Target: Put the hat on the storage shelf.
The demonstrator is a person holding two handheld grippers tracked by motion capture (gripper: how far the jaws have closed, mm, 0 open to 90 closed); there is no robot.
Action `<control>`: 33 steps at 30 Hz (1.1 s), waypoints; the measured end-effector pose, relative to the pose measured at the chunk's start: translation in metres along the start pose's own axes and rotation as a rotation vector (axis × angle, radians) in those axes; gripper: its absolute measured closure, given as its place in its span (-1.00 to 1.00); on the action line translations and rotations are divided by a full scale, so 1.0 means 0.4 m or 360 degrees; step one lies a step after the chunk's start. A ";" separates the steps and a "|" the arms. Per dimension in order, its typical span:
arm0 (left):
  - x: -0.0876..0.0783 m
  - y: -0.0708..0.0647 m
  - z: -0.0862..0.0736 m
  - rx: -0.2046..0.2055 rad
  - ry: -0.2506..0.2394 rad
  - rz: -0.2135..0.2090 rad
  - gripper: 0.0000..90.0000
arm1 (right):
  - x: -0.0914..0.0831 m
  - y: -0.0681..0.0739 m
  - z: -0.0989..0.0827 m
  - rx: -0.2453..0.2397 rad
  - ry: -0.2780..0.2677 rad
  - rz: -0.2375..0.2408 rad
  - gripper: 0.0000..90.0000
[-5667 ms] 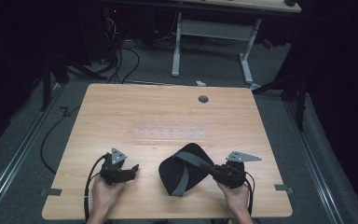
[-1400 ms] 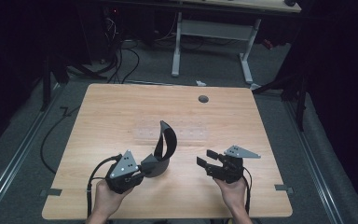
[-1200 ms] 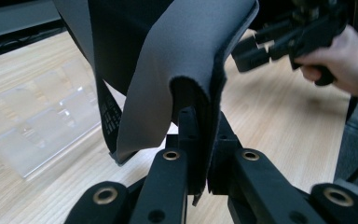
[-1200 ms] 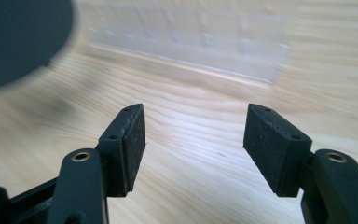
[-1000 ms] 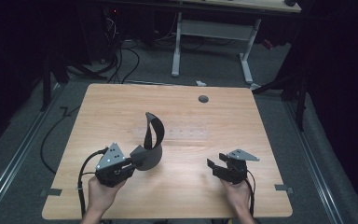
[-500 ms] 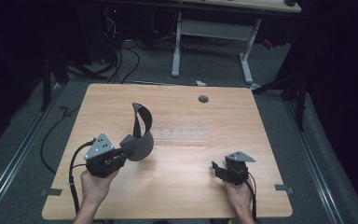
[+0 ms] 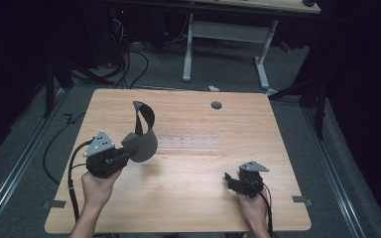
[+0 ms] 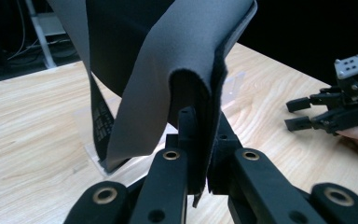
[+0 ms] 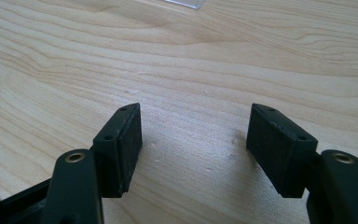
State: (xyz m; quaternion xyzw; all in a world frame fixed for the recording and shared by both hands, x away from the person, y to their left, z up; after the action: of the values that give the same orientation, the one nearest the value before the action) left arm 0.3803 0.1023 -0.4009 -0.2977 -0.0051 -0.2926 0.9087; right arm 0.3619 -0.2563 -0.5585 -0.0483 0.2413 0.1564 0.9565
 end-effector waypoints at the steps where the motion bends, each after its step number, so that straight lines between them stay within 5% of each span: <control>1: 0.004 0.004 0.004 -0.0007 -0.0002 0.0010 0.93 | 0.000 0.000 0.000 0.0001 0.0000 -0.0001 -0.20; 17: 0.073 0.061 0.053 0.0062 -0.0044 0.0071 0.93 | 0.000 0.001 0.000 -0.0005 -0.0002 0.0002 -0.21; 24: 0.105 0.071 0.041 0.0154 -0.0033 0.0067 0.93 | 0.000 0.002 0.000 -0.0005 -0.0002 0.0004 -0.21; 33: 0.140 0.092 0.013 0.0168 -0.0043 0.0063 0.93 | -0.001 0.003 -0.001 -0.0006 0.0000 0.0004 -0.21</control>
State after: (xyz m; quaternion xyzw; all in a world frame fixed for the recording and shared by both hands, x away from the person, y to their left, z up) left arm 0.4473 0.0995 -0.4059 -0.2534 -0.0268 -0.2699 0.9286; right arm 0.3608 -0.2553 -0.5586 -0.0498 0.2412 0.1582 0.9562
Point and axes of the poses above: each handheld gripper's, and its own axes: x roughly forward along the jaws, z roughly out of its top, y roughly to its left, the point moved 4 cm from there along x, roughly forward along the jaws, and after that the axes turned 15 degrees about -y, right-handed, at the moved point
